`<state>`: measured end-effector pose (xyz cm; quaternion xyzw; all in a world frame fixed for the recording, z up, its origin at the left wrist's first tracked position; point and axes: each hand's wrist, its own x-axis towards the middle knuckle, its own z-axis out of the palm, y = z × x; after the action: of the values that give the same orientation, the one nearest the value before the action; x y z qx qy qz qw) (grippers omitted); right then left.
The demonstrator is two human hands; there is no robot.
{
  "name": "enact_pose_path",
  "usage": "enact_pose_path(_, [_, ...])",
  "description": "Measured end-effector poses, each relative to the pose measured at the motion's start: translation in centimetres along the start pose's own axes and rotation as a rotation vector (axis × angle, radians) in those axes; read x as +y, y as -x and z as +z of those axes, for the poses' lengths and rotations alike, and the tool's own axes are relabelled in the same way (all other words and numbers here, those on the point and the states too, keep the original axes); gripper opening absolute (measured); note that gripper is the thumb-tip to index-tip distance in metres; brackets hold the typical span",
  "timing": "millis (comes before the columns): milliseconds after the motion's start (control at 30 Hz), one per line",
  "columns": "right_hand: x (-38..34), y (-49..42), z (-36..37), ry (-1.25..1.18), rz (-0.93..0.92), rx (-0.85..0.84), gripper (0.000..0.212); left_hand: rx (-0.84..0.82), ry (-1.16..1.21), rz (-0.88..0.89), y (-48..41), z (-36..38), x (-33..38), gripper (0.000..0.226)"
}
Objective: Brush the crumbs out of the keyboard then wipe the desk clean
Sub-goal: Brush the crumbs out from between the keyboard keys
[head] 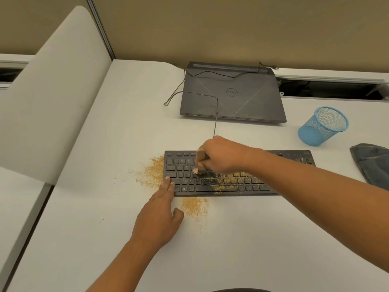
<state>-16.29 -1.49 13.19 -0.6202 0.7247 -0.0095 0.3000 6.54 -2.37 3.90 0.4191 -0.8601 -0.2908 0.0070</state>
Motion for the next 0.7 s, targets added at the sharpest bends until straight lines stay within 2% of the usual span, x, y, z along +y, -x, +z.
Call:
enact_pose_path(67, [-0.1,0.0,-0.5,0.034,0.007,-0.011,0.013,0.002,-0.002,0.003,0.0,0.0,-0.1,0.069])
enact_pose_path(167, [-0.4,-0.2,-0.9,-0.081,-0.008,0.158,0.01,0.001,-0.005,0.004,0.0,0.0,-0.1,0.069])
enact_pose_path(200, [-0.4,-0.2,-0.7,-0.092,-0.002,0.163,0.011,0.0,-0.003,0.004,0.0,0.0,-0.1,0.07])
enact_pose_path(333, [-0.4,0.0,-0.4,0.046,0.031,0.024,0.012,-0.001,-0.002,0.001,0.0,0.0,-0.1,0.07])
enact_pose_path(433, [-1.2,-0.2,-0.6,-0.09,-0.063,0.13,0.01,0.002,-0.003,0.003,0.0,0.0,-0.1,0.069])
enact_pose_path(500, [-2.1,-0.6,0.0,-0.152,-0.147,0.136,0.016,0.003,-0.007,0.003,0.0,0.0,0.0,0.069])
enact_pose_path(567, [-2.5,-1.0,0.9,-0.095,-0.182,0.076,0.019,-0.001,-0.01,0.001,0.0,0.0,0.0,0.069])
enact_pose_path(700, [-1.4,-0.6,0.1,0.079,-0.109,-0.032,0.014,0.0,0.0,0.004,0.0,-0.1,-0.1,0.069])
